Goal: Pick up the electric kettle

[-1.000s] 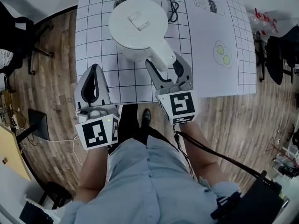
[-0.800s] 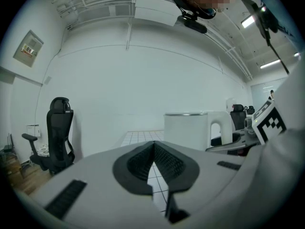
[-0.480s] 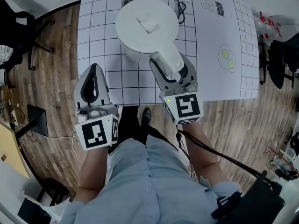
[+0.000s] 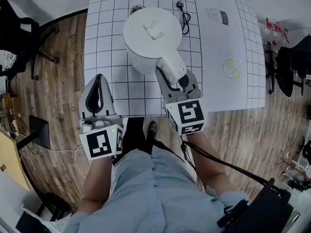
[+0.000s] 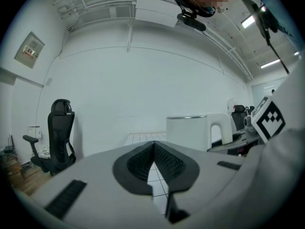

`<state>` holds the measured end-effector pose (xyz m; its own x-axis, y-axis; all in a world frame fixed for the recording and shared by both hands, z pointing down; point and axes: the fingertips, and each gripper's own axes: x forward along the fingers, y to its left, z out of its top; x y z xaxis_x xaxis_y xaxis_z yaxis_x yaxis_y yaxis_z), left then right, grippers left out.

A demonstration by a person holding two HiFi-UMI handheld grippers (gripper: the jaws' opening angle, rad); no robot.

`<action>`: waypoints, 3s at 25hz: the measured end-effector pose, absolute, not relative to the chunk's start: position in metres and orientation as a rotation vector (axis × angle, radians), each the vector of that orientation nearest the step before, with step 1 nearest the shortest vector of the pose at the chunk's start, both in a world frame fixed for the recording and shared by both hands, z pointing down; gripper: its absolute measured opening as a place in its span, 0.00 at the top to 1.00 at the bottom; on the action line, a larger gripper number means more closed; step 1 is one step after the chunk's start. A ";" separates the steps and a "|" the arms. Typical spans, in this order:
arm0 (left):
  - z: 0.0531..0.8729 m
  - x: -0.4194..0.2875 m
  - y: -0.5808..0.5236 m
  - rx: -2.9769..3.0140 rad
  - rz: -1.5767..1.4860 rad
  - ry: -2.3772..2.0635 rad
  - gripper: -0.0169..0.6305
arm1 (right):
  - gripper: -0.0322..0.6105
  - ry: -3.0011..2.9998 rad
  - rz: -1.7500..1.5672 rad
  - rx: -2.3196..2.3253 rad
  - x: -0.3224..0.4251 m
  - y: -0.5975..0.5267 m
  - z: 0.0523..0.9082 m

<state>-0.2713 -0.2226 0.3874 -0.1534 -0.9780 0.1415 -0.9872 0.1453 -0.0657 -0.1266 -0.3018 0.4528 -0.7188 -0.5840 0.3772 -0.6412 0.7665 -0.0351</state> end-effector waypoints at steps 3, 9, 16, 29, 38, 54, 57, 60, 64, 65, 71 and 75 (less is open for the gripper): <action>0.384 -0.275 -0.221 1.999 0.229 -2.329 0.97 | 0.74 -2.623 0.272 0.974 -0.132 -0.306 0.446; 0.376 -0.282 -0.224 2.006 0.218 -2.348 0.97 | 0.81 -2.733 0.229 1.042 -0.144 -0.325 0.415; 0.375 -0.286 -0.225 2.006 0.209 -2.371 0.97 | 0.83 -2.762 0.193 1.070 -0.150 -0.332 0.414; 0.332 -0.281 -0.265 2.090 0.116 -2.365 0.97 | 0.83 -2.846 0.083 1.257 -0.124 -0.379 0.314; 0.303 -0.228 -0.311 2.357 0.051 -2.163 0.97 | 0.83 -2.714 -0.058 1.587 -0.038 -0.401 0.259; 0.339 -0.147 -0.377 2.564 0.133 -1.765 0.97 | 0.83 -2.407 0.105 1.883 0.058 -0.419 0.349; 0.350 -0.139 -0.380 2.580 0.159 -1.717 0.97 | 0.83 -2.378 0.151 1.907 0.062 -0.420 0.378; 0.361 -0.136 -0.383 2.569 0.186 -1.694 0.97 | 0.83 -2.362 0.166 1.904 0.063 -0.423 0.400; 0.368 -0.135 -0.386 2.550 0.221 -1.674 0.97 | 0.83 -2.362 0.196 1.900 0.062 -0.424 0.417; 0.367 -0.135 -0.386 2.549 0.226 -1.673 0.97 | 0.83 -2.370 0.199 1.905 0.062 -0.423 0.419; 0.379 -0.136 -0.380 2.539 0.257 -1.687 0.97 | 0.83 -2.404 0.145 1.903 0.064 -0.410 0.426; 0.384 -0.137 -0.372 2.527 0.281 -1.685 0.97 | 0.82 -2.371 0.189 1.930 0.067 -0.393 0.440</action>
<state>-0.1373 -0.3715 0.3838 0.3739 -0.9050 0.2027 -0.9219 -0.3867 -0.0259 0.0671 -0.3931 0.4402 -0.2041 -0.9692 0.1381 -0.9788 0.1996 -0.0457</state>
